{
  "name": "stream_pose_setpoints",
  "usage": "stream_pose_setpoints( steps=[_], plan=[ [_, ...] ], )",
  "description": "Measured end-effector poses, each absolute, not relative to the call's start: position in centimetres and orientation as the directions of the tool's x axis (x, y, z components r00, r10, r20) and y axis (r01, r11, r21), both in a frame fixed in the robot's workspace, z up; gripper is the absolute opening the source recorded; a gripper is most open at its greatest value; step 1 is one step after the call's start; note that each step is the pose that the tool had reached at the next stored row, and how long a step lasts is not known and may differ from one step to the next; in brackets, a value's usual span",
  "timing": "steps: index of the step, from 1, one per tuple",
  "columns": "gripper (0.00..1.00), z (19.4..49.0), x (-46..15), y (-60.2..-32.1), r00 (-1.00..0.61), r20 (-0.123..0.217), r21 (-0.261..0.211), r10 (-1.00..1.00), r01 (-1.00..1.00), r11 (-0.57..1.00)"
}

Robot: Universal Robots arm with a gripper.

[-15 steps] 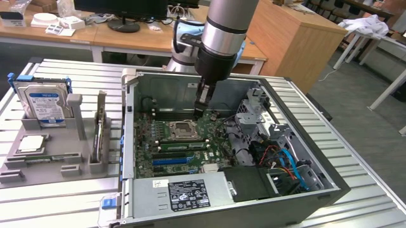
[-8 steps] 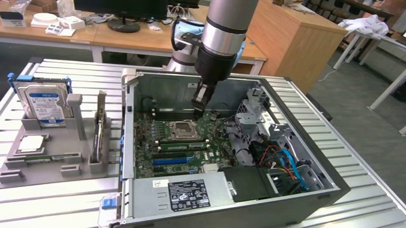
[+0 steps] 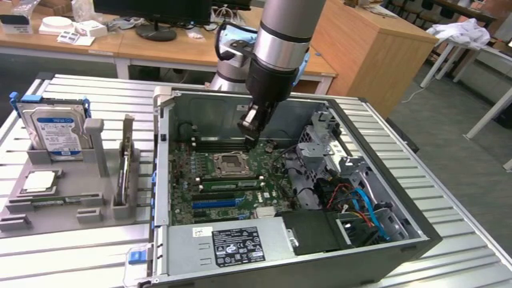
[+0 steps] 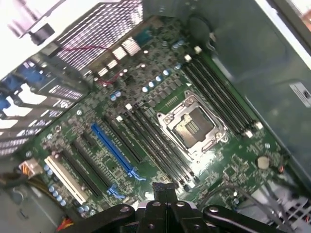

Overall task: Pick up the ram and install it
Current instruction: 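Press down the ram until it locks into place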

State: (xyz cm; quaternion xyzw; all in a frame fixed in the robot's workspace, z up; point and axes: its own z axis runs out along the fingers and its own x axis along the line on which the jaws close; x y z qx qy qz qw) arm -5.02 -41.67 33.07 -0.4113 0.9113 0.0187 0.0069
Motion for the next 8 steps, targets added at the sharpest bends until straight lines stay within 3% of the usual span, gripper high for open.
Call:
stream_pose_setpoints(
  steps=[8],
  plan=[
    [0.11, 33.04, -5.02, -41.67, -0.763, -0.028, 0.028, -0.646, -0.646, 0.763]
  ],
)
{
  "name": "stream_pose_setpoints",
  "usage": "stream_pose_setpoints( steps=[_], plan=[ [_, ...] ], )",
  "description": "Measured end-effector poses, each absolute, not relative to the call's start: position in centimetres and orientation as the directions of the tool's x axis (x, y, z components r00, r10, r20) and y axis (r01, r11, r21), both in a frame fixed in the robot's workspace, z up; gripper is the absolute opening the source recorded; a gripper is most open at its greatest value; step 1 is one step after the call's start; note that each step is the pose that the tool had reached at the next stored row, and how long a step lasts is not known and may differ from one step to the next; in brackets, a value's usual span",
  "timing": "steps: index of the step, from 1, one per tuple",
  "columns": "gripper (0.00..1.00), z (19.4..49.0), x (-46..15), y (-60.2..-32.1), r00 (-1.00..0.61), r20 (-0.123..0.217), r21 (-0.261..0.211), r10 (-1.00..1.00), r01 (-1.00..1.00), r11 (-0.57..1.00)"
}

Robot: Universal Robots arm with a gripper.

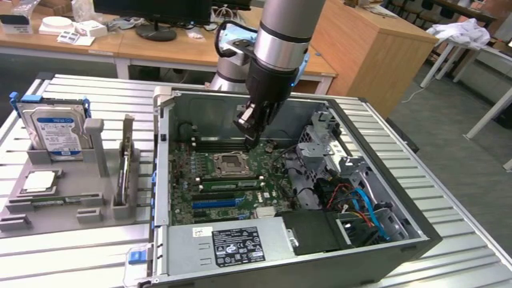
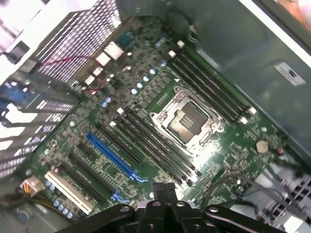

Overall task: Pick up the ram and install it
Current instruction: 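Press down the ram until it locks into place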

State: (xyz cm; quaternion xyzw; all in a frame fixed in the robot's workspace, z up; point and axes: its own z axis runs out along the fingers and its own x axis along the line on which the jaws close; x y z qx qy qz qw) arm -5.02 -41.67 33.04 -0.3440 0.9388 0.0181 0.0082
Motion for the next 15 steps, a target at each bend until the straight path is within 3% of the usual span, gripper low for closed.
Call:
stream_pose_setpoints(
  steps=[15],
  plan=[
    [0.11, 33.03, -5.02, -41.68, -0.904, -0.028, 0.028, -0.428, -0.428, 0.903]
  ],
)
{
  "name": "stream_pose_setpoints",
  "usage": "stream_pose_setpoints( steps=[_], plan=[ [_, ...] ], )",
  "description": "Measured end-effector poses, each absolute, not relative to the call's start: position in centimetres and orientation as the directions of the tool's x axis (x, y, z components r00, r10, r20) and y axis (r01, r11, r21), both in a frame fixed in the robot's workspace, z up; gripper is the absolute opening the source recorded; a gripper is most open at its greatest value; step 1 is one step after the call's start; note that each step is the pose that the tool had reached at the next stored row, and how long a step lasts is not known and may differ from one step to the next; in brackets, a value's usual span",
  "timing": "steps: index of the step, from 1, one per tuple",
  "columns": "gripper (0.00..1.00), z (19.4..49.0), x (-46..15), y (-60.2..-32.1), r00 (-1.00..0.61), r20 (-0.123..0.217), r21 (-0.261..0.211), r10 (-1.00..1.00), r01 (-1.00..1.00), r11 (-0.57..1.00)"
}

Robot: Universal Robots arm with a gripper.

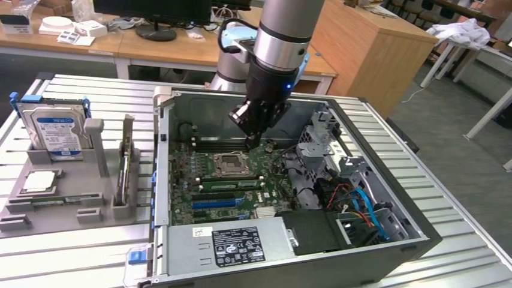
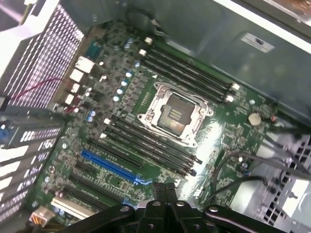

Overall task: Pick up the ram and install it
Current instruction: 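Press down the ram until it locks into place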

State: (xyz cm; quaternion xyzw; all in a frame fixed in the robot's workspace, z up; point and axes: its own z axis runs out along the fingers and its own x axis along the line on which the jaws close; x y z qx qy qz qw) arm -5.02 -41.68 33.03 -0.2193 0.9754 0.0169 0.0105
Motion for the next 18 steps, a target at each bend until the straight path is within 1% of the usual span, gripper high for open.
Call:
stream_pose_setpoints(
  steps=[11, 14, 18],
  plan=[
    [0.11, 33.02, -5.05, -41.67, -0.956, -0.022, 0.030, -0.291, -0.292, 0.956],
    [0.11, 33.03, -5.06, -41.67, -0.960, -0.016, 0.033, -0.280, -0.280, 0.959],
    [0.11, 33.03, -5.05, -41.67, -0.960, -0.015, 0.033, -0.278, -0.278, 0.960]
  ],
)
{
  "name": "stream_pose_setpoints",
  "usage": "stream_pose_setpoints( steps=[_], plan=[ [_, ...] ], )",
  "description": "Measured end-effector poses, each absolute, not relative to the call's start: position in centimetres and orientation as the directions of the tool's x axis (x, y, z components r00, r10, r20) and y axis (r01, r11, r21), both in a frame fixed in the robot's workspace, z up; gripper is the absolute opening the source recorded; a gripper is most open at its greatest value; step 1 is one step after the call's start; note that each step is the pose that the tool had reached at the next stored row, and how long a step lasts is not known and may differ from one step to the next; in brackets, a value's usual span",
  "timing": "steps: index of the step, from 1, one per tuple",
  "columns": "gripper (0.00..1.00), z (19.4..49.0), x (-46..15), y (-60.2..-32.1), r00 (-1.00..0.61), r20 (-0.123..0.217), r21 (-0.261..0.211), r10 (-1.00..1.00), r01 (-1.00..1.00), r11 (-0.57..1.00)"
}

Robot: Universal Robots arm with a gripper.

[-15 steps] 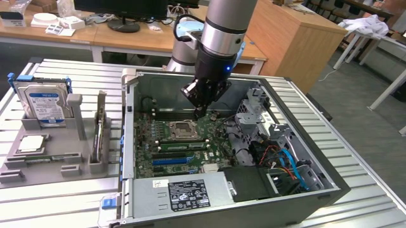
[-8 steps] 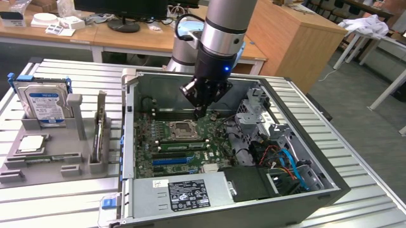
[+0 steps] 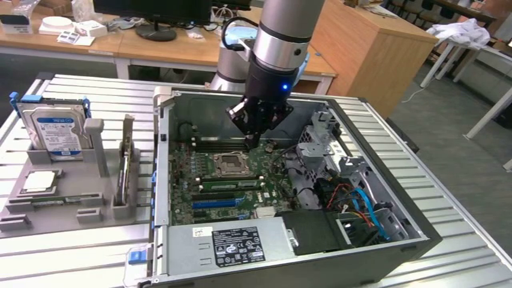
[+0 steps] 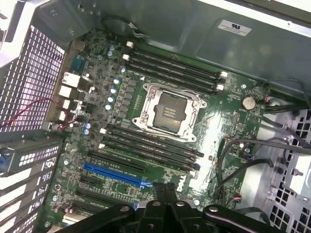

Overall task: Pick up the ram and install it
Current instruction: 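Press down the ram until it locks into place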

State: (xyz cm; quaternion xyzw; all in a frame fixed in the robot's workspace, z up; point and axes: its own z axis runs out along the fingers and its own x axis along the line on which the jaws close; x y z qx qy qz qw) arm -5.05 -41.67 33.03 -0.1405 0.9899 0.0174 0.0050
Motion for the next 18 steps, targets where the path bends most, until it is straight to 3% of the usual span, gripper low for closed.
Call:
stream_pose_setpoints(
  steps=[8, 18],
  plan=[
    [0.11, 33.01, -5.08, -41.67, -0.982, -0.011, 0.034, -0.187, -0.187, 0.982],
    [0.11, 33.00, -5.09, -41.68, -0.993, 0.023, 0.039, -0.115, -0.114, 0.993]
  ],
)
